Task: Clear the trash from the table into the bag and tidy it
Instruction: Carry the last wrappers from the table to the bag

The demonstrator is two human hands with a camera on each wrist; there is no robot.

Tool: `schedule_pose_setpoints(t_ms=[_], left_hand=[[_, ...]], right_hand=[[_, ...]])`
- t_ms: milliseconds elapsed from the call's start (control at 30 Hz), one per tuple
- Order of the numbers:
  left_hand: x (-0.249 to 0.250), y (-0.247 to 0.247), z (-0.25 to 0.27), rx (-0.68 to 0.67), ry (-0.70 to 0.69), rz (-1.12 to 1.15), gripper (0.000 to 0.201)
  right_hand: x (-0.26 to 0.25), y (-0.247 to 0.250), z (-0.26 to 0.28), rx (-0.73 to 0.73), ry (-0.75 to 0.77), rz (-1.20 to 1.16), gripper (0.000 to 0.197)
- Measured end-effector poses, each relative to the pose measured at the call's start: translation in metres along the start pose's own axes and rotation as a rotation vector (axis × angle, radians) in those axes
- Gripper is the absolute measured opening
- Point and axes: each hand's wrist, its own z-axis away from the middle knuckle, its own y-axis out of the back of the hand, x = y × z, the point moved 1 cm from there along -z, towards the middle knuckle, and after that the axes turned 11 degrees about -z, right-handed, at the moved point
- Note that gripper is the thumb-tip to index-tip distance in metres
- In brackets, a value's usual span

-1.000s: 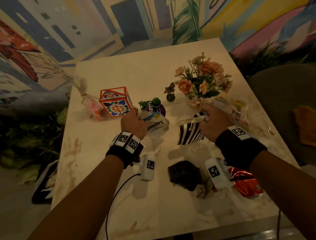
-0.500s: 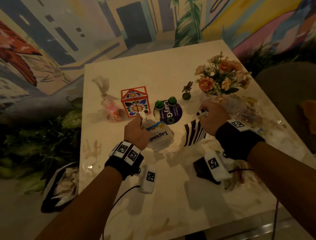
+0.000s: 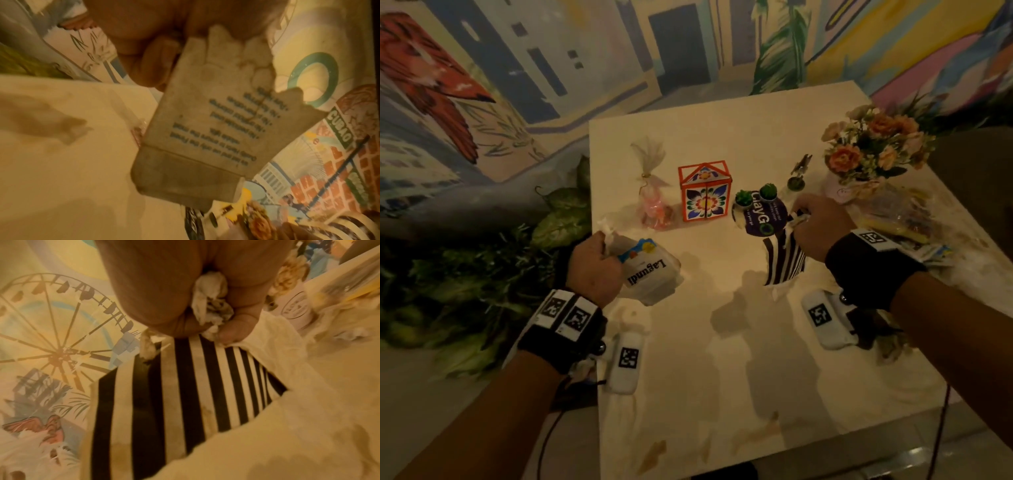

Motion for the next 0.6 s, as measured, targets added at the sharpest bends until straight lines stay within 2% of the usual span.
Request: schedule_pose_setpoints(t_ms=[200, 300, 433, 600], left_hand=[[-0.047, 0.047, 0.014, 0.178, 0.100, -0.254, 0.027], [-0.063, 0.070, 0.029, 0.223, 0.177, -0.278, 0.023], [-0.085, 0.097, 0.048, 0.241, 0.267, -0.251, 0.022], [-0.157, 0.127, 0.043, 0.222, 0.367, -0.303, 0.036]], right_hand=[[-0.042, -0.017, 0.001, -0.065, 0.101, 0.007, 0.018], [-0.069, -0.033, 0.002, -0.110, 0.146, 0.005, 0.015], [-0.110, -0.062, 0.009, -0.126, 0.243, 0.051, 0.025], [-0.157, -0.115, 0.020, -0.224, 0.369, 0.012, 0.017]])
